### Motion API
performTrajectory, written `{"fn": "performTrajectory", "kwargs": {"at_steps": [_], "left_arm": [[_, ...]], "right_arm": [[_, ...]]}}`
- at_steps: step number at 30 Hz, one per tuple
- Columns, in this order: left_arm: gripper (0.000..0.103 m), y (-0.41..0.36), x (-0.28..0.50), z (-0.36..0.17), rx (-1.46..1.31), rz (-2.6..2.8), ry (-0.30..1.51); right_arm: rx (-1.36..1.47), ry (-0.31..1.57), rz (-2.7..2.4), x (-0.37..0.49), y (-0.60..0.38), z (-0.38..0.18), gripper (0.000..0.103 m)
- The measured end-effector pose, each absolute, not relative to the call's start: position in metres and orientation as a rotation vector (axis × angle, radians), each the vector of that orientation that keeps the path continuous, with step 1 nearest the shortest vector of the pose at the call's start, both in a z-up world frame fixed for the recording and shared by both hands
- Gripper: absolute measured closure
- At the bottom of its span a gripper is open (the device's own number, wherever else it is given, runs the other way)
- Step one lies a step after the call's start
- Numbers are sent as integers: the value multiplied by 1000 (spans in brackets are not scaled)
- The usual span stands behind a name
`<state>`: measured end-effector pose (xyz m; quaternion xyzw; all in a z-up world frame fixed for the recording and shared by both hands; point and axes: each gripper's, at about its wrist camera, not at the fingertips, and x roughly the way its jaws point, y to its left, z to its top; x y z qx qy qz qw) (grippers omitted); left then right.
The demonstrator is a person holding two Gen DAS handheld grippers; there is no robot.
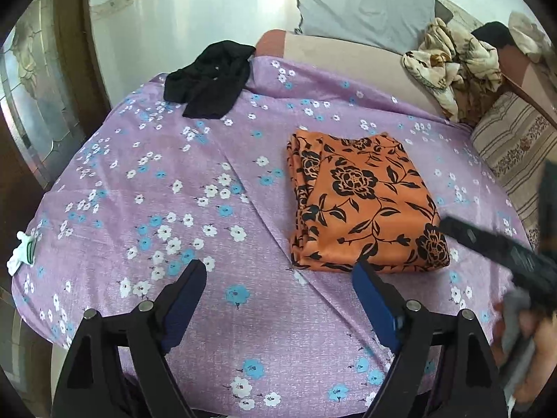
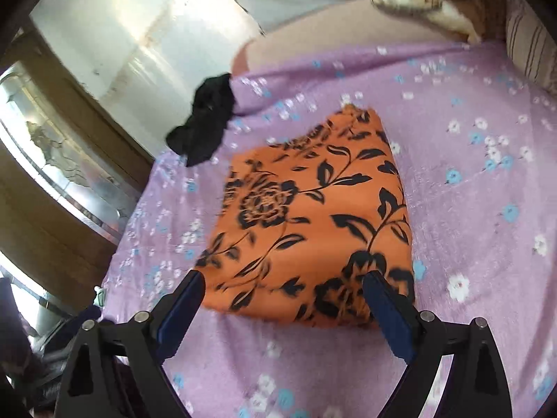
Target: Fold small clothes
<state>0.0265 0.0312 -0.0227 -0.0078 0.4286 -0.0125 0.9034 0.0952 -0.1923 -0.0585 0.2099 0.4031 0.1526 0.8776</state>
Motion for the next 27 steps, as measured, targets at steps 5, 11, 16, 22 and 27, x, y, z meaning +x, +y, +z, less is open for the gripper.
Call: {"fn": "performTrajectory", "kwargs": {"at_steps": [5,11,16,22,27], "left_arm": [[16,22,24,-29,26,-27,903],[16,16,20,-32,37,-14,904],[16,21,21,-32,33,23,889],[13,23,26,-35,34,24,909],[11,22,28,-31,33,7,902]], "right_arm": [[375,846,272,40,-188,-67,9],[232,842,180,23,-179,-61,9],[114,805,146,20,-164,-45,9],[55,828,112,25,-154,-48,9],[32,828,82,29,-155,-43,9]]}}
